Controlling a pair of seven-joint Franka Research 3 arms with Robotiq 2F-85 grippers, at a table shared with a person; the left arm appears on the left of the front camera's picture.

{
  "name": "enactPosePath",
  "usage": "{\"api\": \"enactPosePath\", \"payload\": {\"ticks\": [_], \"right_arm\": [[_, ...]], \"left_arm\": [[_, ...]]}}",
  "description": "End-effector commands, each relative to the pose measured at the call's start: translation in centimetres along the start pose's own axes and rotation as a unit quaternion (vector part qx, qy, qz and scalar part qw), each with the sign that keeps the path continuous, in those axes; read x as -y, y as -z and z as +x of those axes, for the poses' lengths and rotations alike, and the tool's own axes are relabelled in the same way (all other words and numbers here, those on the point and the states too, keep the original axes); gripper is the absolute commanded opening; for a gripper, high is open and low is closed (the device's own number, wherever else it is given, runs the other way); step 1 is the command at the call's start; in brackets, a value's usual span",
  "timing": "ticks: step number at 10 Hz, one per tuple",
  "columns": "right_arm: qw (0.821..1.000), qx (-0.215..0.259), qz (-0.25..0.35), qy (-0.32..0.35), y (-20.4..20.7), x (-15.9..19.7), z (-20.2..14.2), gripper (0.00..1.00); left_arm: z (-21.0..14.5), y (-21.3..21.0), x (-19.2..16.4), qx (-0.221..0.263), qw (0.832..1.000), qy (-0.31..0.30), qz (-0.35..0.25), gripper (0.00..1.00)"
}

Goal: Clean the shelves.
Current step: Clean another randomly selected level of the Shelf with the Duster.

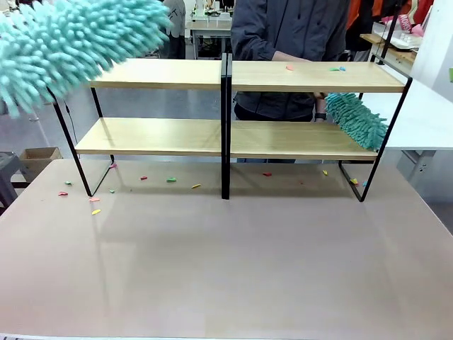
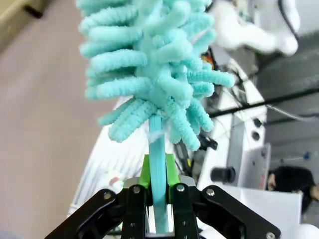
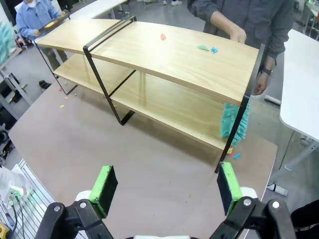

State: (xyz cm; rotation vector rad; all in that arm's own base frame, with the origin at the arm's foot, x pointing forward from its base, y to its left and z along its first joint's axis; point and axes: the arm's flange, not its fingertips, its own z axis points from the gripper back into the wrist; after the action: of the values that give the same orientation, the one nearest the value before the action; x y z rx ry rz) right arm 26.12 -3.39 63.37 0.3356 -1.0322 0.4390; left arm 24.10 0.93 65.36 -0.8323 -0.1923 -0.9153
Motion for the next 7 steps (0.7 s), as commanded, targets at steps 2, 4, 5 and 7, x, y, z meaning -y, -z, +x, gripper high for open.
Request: {"api": "enactPosePath", "payload": {"ticks": [2,4,5,7], "right_arm": [[1.000,0.001,0.002,0.000,0.1,0.0,0.0,1.00],[1.000,0.001,0.002,0.000,0.1,0.0,0.0,1.00],[1.000,0.001,0.002,0.000,0.1,0.0,0.0,1.00],[1.000,0.001,0.002,0.000,0.1,0.0,0.0,1.00]], "left_arm": [[1.1,4.7,1.4,-0.078,0.996,0.036,-0.024,0.12],[0.8,1.9,-1.2,-0.040,0.999,-0.015,-0.022,0.12],[-0.4,-0.2,-2.5,-0.019,0.999,-0.041,-0.017,0.12],[-2.2,-0.1,-3.2,-0.023,0.997,-0.069,-0.017,0.12]]}}
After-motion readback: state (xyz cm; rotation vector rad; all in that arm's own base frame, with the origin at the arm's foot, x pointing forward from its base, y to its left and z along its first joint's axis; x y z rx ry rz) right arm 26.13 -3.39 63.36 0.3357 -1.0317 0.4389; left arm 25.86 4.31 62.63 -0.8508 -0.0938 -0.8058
